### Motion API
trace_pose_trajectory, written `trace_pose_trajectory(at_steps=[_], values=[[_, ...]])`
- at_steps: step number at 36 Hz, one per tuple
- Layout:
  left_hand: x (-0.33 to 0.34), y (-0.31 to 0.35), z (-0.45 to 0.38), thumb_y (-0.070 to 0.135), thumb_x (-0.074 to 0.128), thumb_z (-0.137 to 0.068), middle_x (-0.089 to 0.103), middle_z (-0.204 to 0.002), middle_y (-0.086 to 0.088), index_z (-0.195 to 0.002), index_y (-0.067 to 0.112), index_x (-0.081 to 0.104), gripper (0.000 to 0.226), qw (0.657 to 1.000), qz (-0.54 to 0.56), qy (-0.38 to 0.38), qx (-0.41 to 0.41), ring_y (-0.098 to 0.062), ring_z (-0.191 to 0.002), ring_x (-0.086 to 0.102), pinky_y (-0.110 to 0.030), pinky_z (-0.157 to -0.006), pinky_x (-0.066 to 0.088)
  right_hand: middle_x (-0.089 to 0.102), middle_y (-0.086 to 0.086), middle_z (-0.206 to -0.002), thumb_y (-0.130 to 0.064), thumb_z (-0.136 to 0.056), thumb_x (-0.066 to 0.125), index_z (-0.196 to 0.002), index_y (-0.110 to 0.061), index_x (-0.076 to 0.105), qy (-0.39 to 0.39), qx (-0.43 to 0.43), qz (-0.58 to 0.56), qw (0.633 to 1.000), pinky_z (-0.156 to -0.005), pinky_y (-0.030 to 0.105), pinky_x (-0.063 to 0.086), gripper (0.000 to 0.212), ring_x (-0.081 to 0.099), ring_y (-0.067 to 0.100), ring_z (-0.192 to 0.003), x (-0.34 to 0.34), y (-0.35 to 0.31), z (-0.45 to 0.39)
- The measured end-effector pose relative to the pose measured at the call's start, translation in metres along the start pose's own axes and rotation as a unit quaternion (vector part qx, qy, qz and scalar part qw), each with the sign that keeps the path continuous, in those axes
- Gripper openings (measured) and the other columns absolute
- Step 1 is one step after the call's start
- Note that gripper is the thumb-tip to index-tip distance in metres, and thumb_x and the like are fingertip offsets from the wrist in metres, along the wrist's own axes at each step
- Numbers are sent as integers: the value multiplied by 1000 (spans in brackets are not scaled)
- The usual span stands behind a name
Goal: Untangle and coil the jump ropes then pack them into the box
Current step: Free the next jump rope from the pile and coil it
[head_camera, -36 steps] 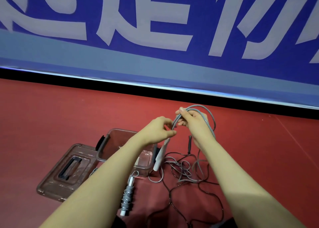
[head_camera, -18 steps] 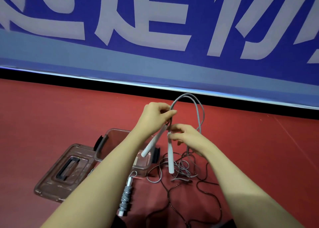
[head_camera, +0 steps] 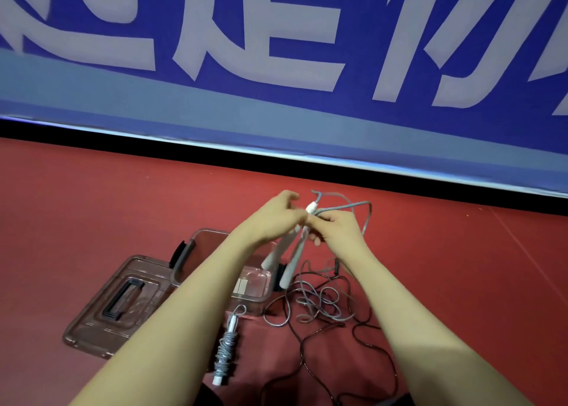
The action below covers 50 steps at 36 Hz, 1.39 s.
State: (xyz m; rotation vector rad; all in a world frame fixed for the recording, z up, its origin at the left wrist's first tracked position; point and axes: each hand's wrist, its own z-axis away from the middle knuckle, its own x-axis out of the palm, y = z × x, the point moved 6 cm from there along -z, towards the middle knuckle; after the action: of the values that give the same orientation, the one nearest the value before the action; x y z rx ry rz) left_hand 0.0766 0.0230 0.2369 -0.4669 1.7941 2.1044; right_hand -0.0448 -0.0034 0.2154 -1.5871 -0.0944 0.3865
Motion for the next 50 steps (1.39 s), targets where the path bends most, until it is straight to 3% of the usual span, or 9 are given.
trace_pose_trajectory(at_steps=[5,13,19,22,30,33,39,46,50], values=[[23,-8,8,12,60,-82,52,-89,-2,-125,9,34,50,987,-142,-69,0,-15,-70,51,-26,-56,40,52,9,-53,-19,-85,69,-64,1,64,58,19,-84,995,-51,27,38,29,42,12,-43,-8,5,-6],[23,2,2,40,73,-75,47,-108,-6,-114,9,39,61,908,-392,117,92,-27,-96,50,-31,-68,33,52,4,-54,-16,-88,65,-67,-6,63,55,64,-183,979,-44,18,37,23,44,10,-46,-6,3,-7],[19,11,7,7,76,-60,54,-79,-9,-89,5,54,37,867,-433,221,111,-27,-59,52,-26,-46,25,57,-1,-53,-8,-89,62,-70,-4,65,50,70,-241,967,-50,17,43,20,50,6,-50,-3,-6,-2],[15,6,7,6,50,-89,48,-98,-7,-107,7,44,20,882,-412,216,81,-28,-71,53,-28,-43,19,62,3,-61,-7,-90,60,-75,-3,66,34,77,-271,959,-48,18,44,16,53,9,-52,-1,-11,1],[1,-3,7,5,39,-95,48,-107,-6,-113,10,37,19,868,-444,222,36,-29,-87,55,-30,-49,23,65,7,-63,-20,-89,63,-68,-7,66,36,6,56,998,-37,18,34,24,48,11,-37,-4,-31,11],[-1,-5,7,4,39,-93,49,-106,-6,-113,11,39,22,858,-459,225,42,-27,-85,51,-29,-46,18,56,0,-75,-10,-81,66,-83,-16,63,156,-128,185,962,-59,21,34,7,49,12,-65,-15,-46,14],[4,3,8,3,41,-89,49,-105,-4,-115,13,40,27,851,-479,197,89,-25,-83,44,-32,-57,25,37,7,-138,-17,-84,65,-145,-14,29,110,-73,347,929,-102,34,30,71,34,27,-124,-8,-22,3],[4,5,11,11,39,-93,52,-104,-4,-111,13,42,19,856,-477,185,79,-26,-79,45,-33,-59,26,68,9,-105,-7,-94,47,-123,-10,61,142,-117,304,935,-74,32,40,33,60,30,-94,-16,-25,4],[2,7,11,17,40,-94,55,-99,-5,-105,11,42,13,874,-447,181,66,-24,-73,41,-32,-60,29,72,6,-93,0,-93,48,-114,-8,67,116,-138,217,959,-78,25,47,30,65,21,-84,-15,-30,4]])
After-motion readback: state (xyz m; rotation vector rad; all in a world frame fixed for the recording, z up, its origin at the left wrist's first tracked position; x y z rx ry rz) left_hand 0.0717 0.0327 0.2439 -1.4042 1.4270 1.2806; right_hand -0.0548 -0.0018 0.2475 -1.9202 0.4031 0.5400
